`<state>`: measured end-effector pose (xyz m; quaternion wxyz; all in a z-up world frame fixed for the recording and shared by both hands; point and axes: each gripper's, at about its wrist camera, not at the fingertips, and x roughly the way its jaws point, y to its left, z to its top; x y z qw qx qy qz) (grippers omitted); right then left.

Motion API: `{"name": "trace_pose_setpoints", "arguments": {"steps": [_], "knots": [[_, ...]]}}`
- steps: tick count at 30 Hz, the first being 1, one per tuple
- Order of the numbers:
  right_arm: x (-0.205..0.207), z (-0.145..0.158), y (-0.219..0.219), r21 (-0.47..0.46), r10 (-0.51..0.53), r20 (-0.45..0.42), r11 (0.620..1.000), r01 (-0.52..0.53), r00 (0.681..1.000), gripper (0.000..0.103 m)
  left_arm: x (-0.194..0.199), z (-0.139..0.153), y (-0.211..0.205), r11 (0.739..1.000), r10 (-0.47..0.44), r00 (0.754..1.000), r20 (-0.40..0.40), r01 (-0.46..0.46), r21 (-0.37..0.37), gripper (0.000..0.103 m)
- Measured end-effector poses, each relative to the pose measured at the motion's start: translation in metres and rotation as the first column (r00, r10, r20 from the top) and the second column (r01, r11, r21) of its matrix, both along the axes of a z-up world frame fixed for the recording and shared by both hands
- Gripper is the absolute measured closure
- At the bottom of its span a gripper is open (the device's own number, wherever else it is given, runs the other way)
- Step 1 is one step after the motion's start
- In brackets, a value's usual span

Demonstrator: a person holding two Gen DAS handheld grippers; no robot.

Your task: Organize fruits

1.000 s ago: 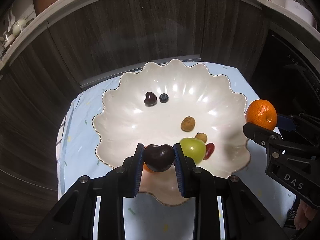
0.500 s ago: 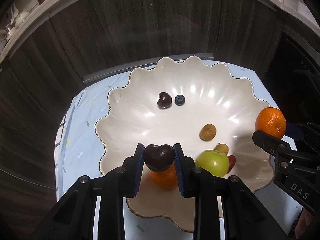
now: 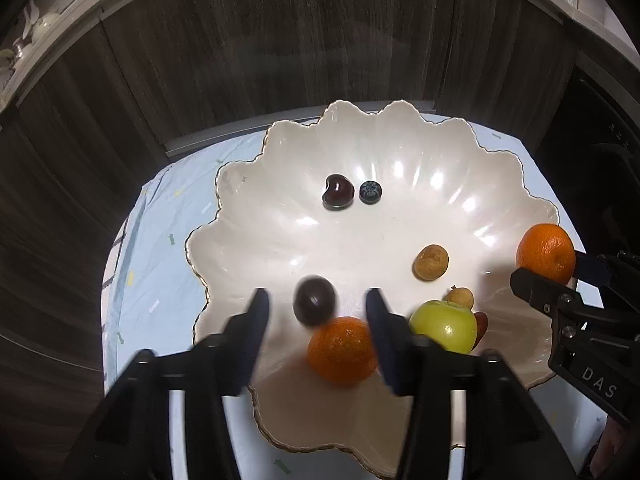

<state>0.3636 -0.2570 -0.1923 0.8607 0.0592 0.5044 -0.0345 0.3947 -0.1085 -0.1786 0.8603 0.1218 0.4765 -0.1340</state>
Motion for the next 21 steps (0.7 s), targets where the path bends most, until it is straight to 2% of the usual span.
{"name": "trace_pose_setpoints", "arguments": {"steps": [2, 6, 7, 17, 21], "knots": [[-0.001, 0.0, 0.001, -0.003, 0.001, 0.0, 1.0, -0.001, 1.0, 0.054, 0.0, 0.001, 0.001, 1.0, 0.003, 1.0, 0.003, -0.003, 0.001, 0.05], [-0.004, 0.007, 0.001, -0.042, -0.015, 0.03, 0.999, 0.016, 0.999, 0.028, -0.002, 0.001, 0.002, 1.0, 0.006, 1.0, 0.001, -0.006, 0.007, 0.047], [-0.005, 0.01, 0.001, -0.056, -0.019, 0.04, 0.998, 0.021, 0.999, 0.027, -0.002, 0.002, 0.002, 1.0, 0.007, 1.0, 0.002, -0.007, 0.007, 0.044], [-0.014, 0.027, 0.001, -0.074, -0.036, 0.076, 0.996, 0.042, 0.996, 0.026, -0.013, 0.021, 0.007, 1.0, 0.025, 0.999, 0.039, -0.025, 0.008, 0.03], [-0.021, 0.035, 0.001, -0.075, -0.036, 0.089, 0.996, 0.043, 0.995, 0.026, -0.021, 0.033, 0.011, 1.0, 0.028, 0.998, 0.061, -0.029, 0.008, 0.029]]}}
